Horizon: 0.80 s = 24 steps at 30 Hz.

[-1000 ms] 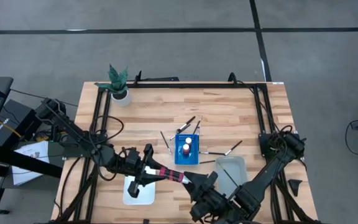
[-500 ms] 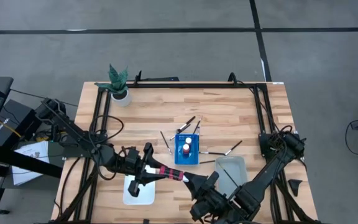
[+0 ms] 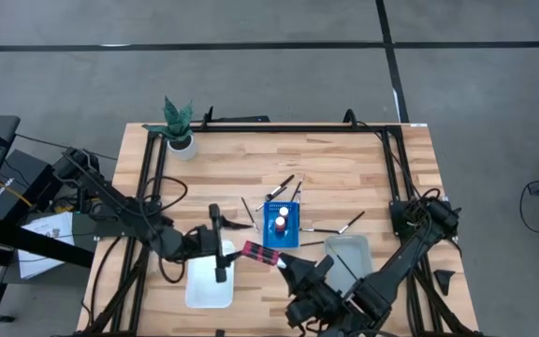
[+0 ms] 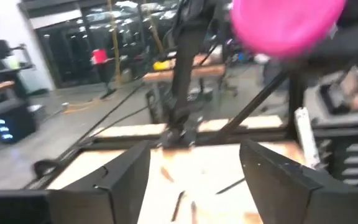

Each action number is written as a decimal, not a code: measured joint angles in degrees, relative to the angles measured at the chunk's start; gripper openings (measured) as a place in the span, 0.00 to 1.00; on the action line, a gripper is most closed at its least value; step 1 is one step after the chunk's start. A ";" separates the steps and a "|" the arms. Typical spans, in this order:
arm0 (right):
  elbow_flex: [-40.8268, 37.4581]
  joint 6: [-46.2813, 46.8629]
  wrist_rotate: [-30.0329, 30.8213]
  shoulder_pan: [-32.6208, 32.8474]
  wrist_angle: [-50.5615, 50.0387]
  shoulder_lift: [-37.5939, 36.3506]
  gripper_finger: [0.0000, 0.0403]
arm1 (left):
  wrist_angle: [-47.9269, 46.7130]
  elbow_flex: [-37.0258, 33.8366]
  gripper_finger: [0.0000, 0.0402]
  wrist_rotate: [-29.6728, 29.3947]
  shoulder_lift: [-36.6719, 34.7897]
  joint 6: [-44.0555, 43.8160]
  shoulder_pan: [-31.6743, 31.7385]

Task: Pick & Place Paint Supplies
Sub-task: Put the pink paint bottle into the blue bin

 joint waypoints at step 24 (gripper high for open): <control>11.79 -2.14 -23.96 -21.14 -0.93 -11.89 0.27 | -9.46 0.06 0.60 -37.06 -9.17 15.57 -10.59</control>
